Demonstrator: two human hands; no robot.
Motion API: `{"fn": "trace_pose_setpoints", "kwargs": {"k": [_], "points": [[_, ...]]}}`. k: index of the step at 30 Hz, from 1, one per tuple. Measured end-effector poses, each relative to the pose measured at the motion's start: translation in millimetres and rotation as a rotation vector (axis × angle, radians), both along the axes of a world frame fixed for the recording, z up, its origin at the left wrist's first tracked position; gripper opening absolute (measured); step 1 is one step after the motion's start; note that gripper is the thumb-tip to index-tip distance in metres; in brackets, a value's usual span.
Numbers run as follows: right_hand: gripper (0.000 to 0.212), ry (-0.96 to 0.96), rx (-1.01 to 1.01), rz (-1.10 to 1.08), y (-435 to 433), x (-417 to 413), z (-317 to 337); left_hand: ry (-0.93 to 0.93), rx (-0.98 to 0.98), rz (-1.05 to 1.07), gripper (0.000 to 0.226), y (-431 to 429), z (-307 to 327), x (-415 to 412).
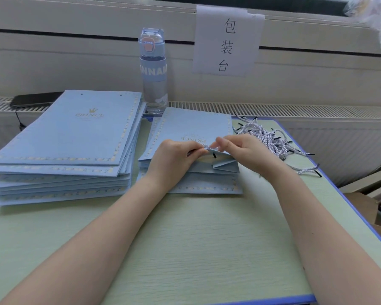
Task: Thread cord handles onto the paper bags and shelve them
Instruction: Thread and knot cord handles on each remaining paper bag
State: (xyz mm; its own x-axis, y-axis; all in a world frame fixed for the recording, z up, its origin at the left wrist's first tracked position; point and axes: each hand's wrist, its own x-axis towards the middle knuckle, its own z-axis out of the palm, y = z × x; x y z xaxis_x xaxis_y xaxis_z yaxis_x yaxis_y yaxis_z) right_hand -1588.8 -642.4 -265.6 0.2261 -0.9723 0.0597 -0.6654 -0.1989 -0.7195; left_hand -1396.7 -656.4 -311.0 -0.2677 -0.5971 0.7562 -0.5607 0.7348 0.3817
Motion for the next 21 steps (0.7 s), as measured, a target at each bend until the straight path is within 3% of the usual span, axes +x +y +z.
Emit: {"fn": "trace_pose_setpoints", "kwargs": {"k": [2,6,9,11,15,21], "points": [[0.030,0.031,-0.031,0.005,-1.1,-1.6,-2.1,0.010,0.012,0.007,0.032,-0.6,-0.2,-0.2],[0.046,-0.005,-0.018,0.060,-0.1,-5.5,-1.2,0.015,0.034,0.036,0.020,0.9,-1.2,-2.2],[0.017,-0.004,0.052,0.105,2.3,-7.9,2.0,0.013,0.077,0.047,0.019,1.9,-1.8,-1.7],[0.013,0.020,0.061,0.115,1.7,-7.8,-0.1,-0.006,0.112,0.050,0.019,3.3,-1.6,-2.2],[0.022,0.000,-0.110,0.116,-0.8,-1.8,-4.9,-0.011,0.293,0.067,0.014,3.7,5.6,-3.7],[0.019,0.167,-0.255,0.198,-1.3,3.7,-7.2,0.029,0.508,0.064,0.013,0.1,11.3,-4.8]]}}
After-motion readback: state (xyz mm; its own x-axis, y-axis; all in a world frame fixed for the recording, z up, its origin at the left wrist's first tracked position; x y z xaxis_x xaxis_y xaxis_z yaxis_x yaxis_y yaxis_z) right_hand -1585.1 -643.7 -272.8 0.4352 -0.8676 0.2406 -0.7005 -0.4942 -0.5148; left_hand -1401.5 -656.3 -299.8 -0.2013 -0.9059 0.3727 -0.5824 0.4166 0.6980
